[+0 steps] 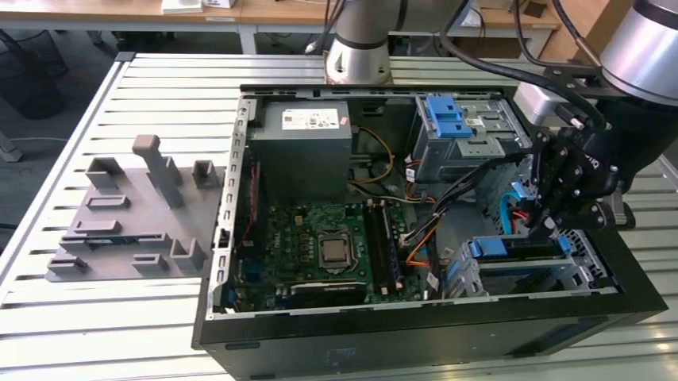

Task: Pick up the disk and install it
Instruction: 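Insert the first disk wire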

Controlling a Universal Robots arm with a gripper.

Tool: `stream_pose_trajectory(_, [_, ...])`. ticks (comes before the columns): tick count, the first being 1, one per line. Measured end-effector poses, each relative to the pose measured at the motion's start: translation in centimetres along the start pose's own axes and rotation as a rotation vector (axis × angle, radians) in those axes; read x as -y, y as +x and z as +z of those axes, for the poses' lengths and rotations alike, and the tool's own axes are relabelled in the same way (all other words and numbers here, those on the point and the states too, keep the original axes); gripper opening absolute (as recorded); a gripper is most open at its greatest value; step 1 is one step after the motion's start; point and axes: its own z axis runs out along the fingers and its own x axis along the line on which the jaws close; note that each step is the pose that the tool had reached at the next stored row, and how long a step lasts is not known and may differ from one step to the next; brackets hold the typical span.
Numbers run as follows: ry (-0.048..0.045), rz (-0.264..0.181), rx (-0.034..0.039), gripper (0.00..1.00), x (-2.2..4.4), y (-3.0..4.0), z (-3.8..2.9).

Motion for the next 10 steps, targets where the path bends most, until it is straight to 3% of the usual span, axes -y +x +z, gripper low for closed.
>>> stream_pose_trajectory(10, [0.0000,0.000,0.0000,0.16,0.02,0.28,0.15])
